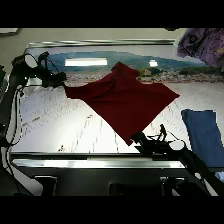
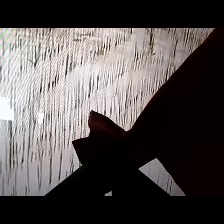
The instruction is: Fold the clothes and pants, and hang the long-sleeved shirts on hangers.
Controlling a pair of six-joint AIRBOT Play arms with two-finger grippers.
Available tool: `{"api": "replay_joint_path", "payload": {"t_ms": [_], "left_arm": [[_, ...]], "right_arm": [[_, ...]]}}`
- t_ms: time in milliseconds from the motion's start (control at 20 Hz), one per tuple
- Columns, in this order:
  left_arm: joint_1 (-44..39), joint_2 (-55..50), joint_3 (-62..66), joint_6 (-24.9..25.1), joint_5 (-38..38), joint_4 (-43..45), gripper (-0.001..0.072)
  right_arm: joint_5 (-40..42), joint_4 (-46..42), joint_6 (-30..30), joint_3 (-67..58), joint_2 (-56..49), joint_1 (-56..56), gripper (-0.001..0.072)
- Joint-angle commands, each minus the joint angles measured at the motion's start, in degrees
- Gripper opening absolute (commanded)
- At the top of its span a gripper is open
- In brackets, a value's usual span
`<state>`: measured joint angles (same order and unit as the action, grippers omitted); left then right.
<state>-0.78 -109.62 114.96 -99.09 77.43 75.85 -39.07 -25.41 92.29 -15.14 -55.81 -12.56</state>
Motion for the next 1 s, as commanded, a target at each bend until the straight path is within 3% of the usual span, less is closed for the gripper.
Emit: {"api": "replay_joint_path", "payload": {"t_ms": [0,200,350,450,500,600,800,950], "left_arm": [[-0.02,-0.31,0.02,0.00,0.00,0.00,0.0018],[-0.02,-0.74,0.02,0.00,0.09,-0.02,0.0018],[-0.02,-0.74,0.02,0.00,-0.07,-0.02,0.0018],[-0.02,-0.74,0.02,0.00,-0.09,-0.02,0.0018],[-0.02,-0.74,0.02,0.00,-0.09,-0.02,0.0018],[-0.02,-0.72,0.02,0.00,-0.09,-0.02,0.0018],[-0.02,0.11,0.13,0.02,-1.05,-2.54,0.0017],[0.00,4.31,1.36,0.02,-6.75,-5.42,0.0016]], "right_arm": [[7.74,3.67,0.46,0.44,-1.57,-5.42,0.0662],[11.34,5.25,-0.13,0.44,-1.64,-5.97,0.0655],[12.48,5.29,-0.11,0.44,-1.64,-5.97,0.0599],[12.87,5.29,-0.11,0.44,-1.75,-5.97,0.0521],[12.81,5.29,-0.17,0.37,-2.05,-5.97,0.0399],[12.59,5.51,-3.37,-0.42,-2.21,-5.97,0.0048],[10.49,2.58,-6.49,-7.67,-2.21,-5.68,0.0025],[5.01,-12.17,0.35,-20.13,-2.21,-3.63,0.0024]]}}
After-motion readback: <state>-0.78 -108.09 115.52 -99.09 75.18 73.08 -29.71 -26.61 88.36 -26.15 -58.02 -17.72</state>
